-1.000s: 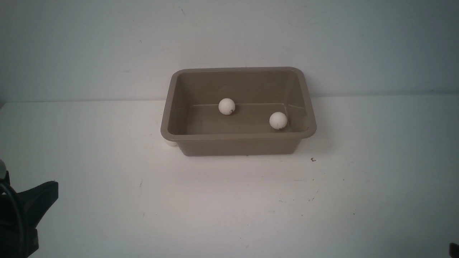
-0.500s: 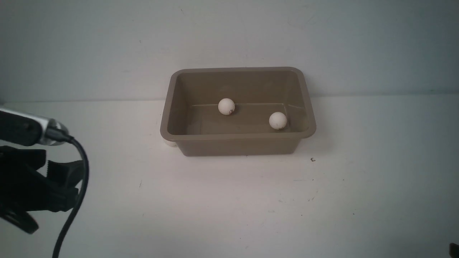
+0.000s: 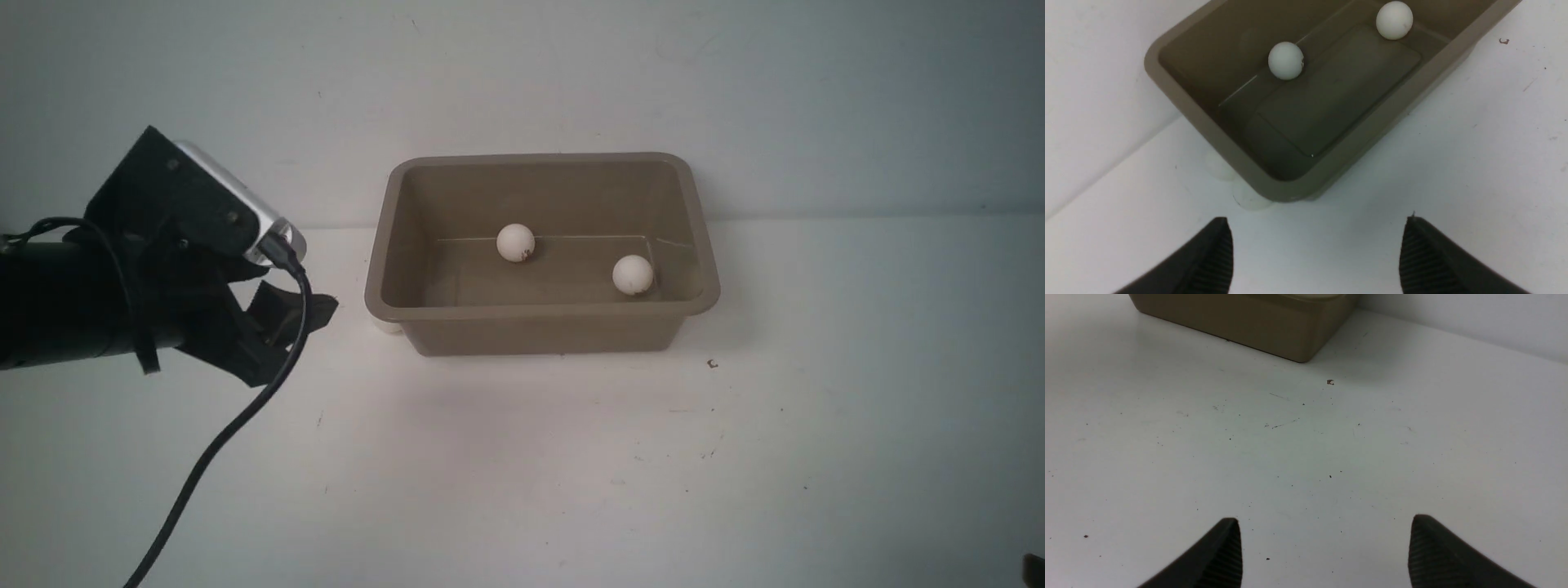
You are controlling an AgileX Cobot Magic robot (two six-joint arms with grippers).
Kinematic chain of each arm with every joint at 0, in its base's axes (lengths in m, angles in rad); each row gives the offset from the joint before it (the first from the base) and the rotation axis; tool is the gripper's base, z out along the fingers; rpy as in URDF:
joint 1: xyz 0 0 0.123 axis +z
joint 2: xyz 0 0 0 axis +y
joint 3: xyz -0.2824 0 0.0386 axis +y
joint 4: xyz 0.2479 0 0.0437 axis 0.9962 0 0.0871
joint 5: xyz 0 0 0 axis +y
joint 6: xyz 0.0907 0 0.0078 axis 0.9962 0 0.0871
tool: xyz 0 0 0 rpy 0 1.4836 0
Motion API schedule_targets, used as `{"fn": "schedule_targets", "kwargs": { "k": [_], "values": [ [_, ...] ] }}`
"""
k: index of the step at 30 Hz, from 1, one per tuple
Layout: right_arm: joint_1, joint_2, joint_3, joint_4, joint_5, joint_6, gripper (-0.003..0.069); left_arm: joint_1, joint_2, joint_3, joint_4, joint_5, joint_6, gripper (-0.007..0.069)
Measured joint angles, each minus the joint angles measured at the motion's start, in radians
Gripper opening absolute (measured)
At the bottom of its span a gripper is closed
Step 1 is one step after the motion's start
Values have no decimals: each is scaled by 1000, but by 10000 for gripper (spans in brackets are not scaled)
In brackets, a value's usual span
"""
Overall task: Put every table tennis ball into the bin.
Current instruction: Use the left arm to clamp the table tennis ball closest to it
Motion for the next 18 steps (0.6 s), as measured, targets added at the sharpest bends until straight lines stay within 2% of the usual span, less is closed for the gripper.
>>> {"fn": "schedule_targets", "kwargs": {
  "k": [3,5,6,9,12,16,18],
  "values": [
    [0,0,0,1,0,0,496,0,72,-3,-150,-18,206,490],
    [0,0,0,1,0,0,496,0,91,-3,-199,-30,242,490],
    [0,0,0,1,0,0,496,0,117,-3,-293,-53,276,490],
    [0,0,0,1,0,0,496,0,152,-3,-411,-76,296,479],
    [0,0,0,1,0,0,496,0,163,-4,-466,-85,293,453],
    [0,0,0,1,0,0,496,2,162,-4,-478,-85,284,428],
    [0,0,0,1,0,0,496,10,156,-4,-444,-83,285,426]
  ]
}}
